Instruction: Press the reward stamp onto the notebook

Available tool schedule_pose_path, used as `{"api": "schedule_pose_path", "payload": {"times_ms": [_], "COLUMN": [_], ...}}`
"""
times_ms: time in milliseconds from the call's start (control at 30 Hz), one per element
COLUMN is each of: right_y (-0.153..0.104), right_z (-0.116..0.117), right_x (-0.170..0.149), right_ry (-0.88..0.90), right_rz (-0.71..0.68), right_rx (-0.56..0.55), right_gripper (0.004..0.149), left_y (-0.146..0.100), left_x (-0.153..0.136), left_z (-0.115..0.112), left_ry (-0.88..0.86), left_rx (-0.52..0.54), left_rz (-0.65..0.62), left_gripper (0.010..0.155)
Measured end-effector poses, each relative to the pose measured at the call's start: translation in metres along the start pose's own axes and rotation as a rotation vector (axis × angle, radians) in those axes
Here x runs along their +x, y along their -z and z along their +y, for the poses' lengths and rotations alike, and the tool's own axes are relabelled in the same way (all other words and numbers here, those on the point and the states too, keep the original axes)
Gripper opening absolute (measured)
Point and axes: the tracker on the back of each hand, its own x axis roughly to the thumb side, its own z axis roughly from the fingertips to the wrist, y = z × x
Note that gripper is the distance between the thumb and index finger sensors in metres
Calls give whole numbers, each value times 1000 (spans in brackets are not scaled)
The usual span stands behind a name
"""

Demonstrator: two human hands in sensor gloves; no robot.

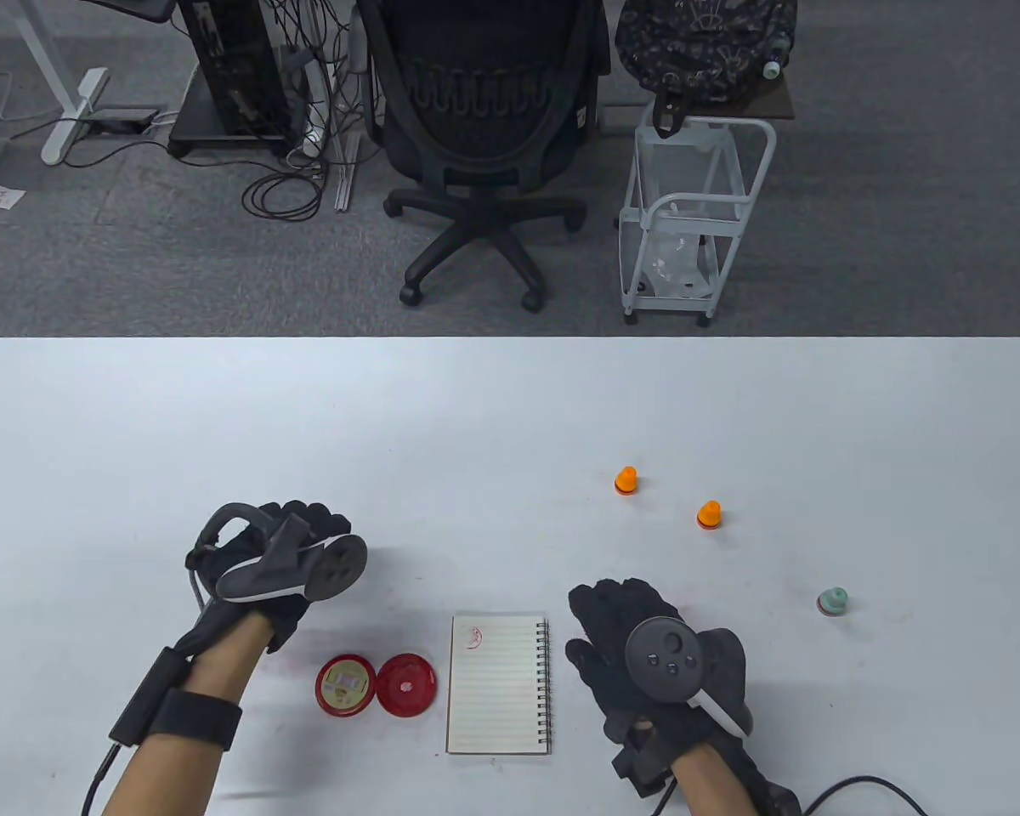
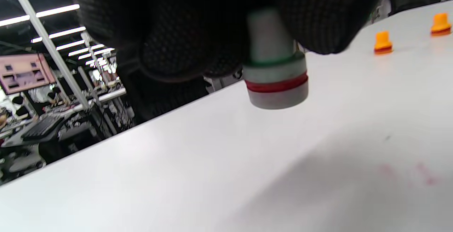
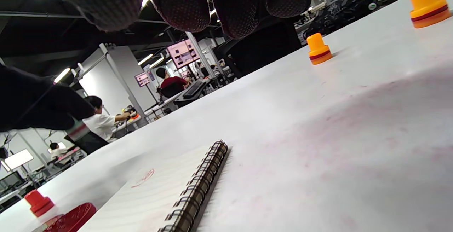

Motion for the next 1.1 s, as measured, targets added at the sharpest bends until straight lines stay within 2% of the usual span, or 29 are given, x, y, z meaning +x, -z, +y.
{"api": "schedule_pose_path", "payload": {"times_ms": [133,300,400,567,700,767,833,900,1100], "right_y": [-1,1,1,1,0,-2,-1,-2,1], "right_z": [4,13,21,33,39,41,43,47,54], "right_x": [6,12,18,29,44,49,50,50,48], "right_ry": [-4,40,90,227,431,396,376,429,489], "right_rz": [-32,-57,-78,-128,-218,-202,-215,-198,-128], "right_rx": [9,48,79,125,45,11,48,92,106], "right_gripper": [62,65,67,69,59,52,54,60,57], "left_y": [-20,-41,-51,-59,-64,-63,-64,-64,-64], "left_x": [16,56,82,106,117,119,117,115,116], "left_z": [28,31,24,8,-20,-29,-32,-34,-40], "left_ry": [-91,-265,-475,-700,-1016,-1166,-1200,-1186,-1241], "left_rx": [135,218,286,369,477,467,487,487,475], "left_rz": [-19,-20,-35,-52,-8,0,2,11,25], "left_gripper": [51,52,53,53,52,52,51,51,50]}}
